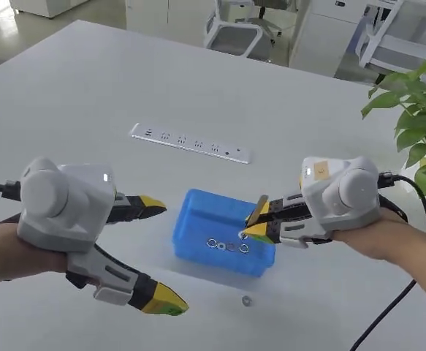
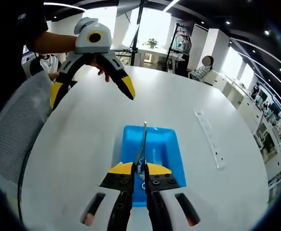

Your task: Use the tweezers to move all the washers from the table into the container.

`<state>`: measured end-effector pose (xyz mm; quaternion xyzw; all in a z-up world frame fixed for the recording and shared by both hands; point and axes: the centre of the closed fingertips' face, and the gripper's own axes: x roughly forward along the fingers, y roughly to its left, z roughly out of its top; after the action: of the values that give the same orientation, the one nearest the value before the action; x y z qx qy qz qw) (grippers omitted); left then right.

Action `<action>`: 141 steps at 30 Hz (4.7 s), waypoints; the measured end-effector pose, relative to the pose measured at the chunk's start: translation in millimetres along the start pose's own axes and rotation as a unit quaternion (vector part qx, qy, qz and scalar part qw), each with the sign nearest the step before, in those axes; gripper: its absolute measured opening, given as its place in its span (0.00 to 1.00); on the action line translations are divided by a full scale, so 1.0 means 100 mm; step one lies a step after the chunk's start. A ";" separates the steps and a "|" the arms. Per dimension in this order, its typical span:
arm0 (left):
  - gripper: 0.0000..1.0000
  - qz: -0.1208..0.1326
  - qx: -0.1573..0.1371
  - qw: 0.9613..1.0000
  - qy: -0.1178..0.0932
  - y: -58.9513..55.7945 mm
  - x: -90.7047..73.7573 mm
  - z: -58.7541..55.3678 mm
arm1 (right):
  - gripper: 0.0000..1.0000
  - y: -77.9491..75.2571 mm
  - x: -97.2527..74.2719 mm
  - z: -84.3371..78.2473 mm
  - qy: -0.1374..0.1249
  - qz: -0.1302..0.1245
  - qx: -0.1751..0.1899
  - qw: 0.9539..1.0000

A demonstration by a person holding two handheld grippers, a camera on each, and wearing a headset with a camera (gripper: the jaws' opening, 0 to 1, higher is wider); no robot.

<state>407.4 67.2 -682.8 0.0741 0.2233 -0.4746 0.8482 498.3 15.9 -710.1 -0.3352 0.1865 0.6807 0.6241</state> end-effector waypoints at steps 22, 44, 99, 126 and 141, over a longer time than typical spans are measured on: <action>0.99 0.000 0.007 1.000 -0.005 0.06 0.04 0.08 | 0.09 -0.06 0.29 -0.28 0.017 0.012 0.014 1.000; 0.74 -0.018 0.039 0.999 -0.004 0.24 0.39 0.33 | 0.09 -0.01 0.41 -0.41 0.025 0.026 0.019 0.999; 0.05 -0.048 0.132 0.989 0.040 0.41 1.01 0.55 | 0.12 0.01 0.37 -0.39 0.031 0.028 0.005 0.999; 0.04 -0.041 0.140 0.989 0.021 0.27 0.87 0.88 | 0.22 0.03 0.00 -0.20 0.006 -0.016 0.025 1.000; 0.04 -0.069 0.140 0.988 0.019 0.04 0.82 0.97 | 0.34 0.14 -0.25 -0.34 0.010 -0.047 0.062 0.997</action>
<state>477.8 -27.1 -633.7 0.1853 0.1758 -0.5571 0.7902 492.3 -26.6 -719.0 -0.3109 0.2186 0.6342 0.6733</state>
